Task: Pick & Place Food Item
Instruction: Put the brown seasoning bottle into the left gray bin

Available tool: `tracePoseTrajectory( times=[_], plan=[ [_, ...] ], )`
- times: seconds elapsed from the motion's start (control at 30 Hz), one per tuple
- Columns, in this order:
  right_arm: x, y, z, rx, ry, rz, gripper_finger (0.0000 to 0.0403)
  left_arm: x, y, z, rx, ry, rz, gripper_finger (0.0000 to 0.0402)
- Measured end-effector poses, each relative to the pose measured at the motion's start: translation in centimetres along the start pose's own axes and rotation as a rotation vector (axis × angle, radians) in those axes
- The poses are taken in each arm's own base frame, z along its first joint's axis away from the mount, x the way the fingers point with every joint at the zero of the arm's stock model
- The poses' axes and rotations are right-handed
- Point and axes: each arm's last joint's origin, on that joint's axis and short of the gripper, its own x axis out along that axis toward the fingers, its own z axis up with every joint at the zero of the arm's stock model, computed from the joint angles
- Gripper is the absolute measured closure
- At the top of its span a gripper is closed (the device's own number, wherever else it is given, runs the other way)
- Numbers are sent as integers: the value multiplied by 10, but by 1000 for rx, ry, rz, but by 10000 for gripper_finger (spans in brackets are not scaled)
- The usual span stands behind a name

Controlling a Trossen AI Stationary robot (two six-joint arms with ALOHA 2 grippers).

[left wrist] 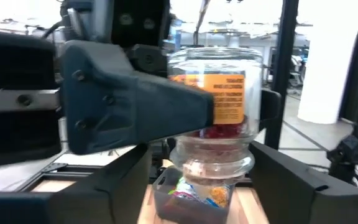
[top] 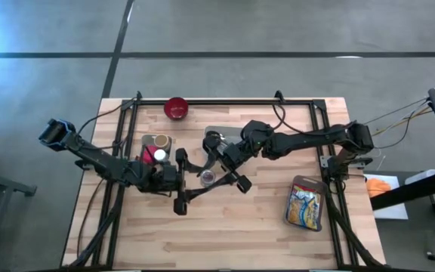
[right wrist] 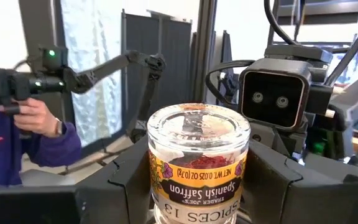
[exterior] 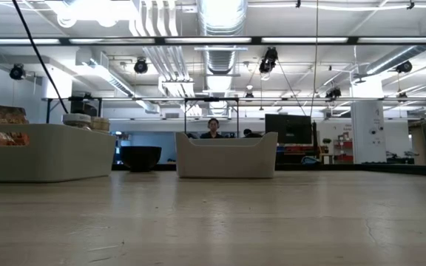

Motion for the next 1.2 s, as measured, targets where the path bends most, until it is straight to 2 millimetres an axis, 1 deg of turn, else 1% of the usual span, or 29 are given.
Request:
tracePoseTrajectory(
  times=[0.1,0.2,0.4,0.77,0.97,1.2],
  plan=[
    [3,-2,-5,24,-20,23,218,0,-1,-1,4,7,-14,173],
    [4,-3,-8,41,-22,31,218,0,-1,-2,-12,17,-16,200],
    [5,-4,-10,51,-15,42,218,0,-1,-4,-9,34,-15,228],
    [5,-3,-12,73,-3,48,217,0,-1,-4,-41,39,-8,230],
    [4,-3,-12,97,5,46,159,-1,-1,-6,-62,63,-1,230],
    [4,-3,-12,104,9,47,149,-2,-2,-8,-70,84,-2,230]
  ],
)
